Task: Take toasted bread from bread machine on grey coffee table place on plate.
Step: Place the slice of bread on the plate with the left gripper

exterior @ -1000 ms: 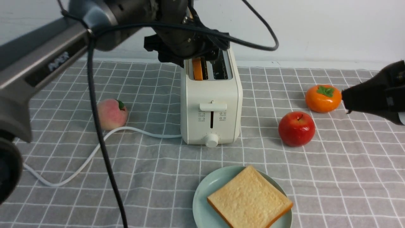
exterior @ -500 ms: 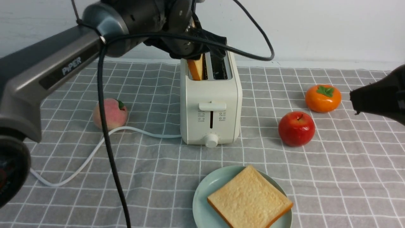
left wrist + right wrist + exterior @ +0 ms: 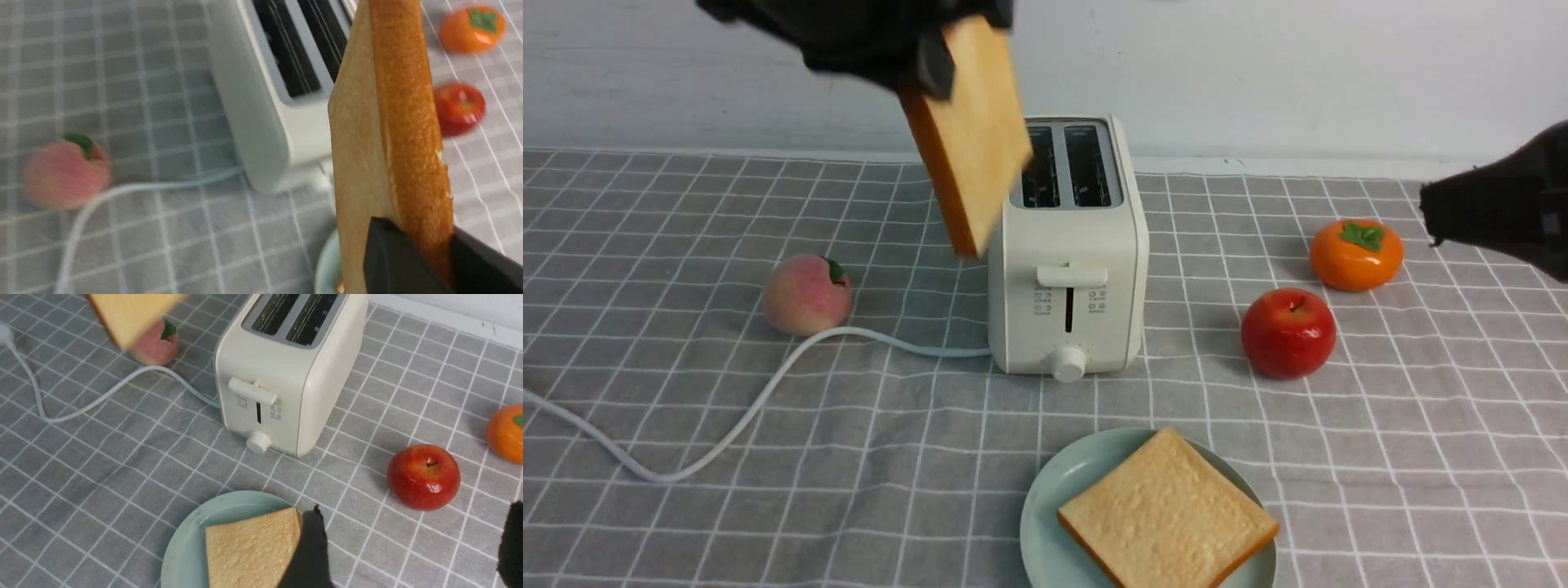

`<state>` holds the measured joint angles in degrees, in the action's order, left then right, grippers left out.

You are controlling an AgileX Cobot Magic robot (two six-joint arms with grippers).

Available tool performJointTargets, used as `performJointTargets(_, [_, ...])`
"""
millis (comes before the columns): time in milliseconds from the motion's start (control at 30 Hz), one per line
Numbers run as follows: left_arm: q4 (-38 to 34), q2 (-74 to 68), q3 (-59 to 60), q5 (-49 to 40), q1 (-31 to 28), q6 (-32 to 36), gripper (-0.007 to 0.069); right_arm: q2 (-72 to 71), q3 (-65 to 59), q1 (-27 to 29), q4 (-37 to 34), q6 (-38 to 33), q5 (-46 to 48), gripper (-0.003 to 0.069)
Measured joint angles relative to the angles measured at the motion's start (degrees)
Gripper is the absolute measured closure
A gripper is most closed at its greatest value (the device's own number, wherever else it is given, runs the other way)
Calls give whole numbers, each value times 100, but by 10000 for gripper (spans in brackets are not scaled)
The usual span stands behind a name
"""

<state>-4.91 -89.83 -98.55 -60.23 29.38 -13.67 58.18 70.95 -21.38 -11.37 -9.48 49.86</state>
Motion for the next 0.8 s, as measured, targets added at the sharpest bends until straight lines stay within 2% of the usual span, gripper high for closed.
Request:
performJointTargets(33, [-564,0,487,176,0,337,550,0,0,0,-20,-6,0,104])
performJointTargets(67, [-660,-13,568,252,0,393,550,0,0,0,-20,-11,0,105])
performJointTargets(133, [-1968,-101,1608,785,0,1171,550,0,0,0,-141,-222,137,120])
performJointTargets(167, [-2074,-110,1682,827,0,1235,550,0,0,0,-168,-246,169,122])
performJointTargets(200, [-2924,-190,2216,1108,0,1771,550,0,0,0,-299,-456,316,132])
performJointTargets(233, [-3448,-241,2501,1247,0,2131,550,0,0,0,-394,-627,415,138])
performJointTargets(400, [-5724,-584,3407,1791,0,3878,550,0,0,0,-978,-1180,741,171])
performJointTargets(433, [-5724,-603,3407,1815,0,3878,550,0,0,0,-1000,-1220,741,172])
performJointTargets(500, [-6385,-893,3653,2178,0,4520,550,0,0,0,-1183,-1367,785,184])
performJointTargets(600, [-6634,-1136,3766,2402,0,4725,550,0,0,0,-1232,-1399,791,190])
performJointTargets(733, [-6586,-1494,3789,2545,0,4455,543,0,0,0,-1310,-1403,824,195])
performJointTargets(800, [-6362,-1486,3789,2570,0,4271,505,0,0,0,-1325,-1423,863,195])
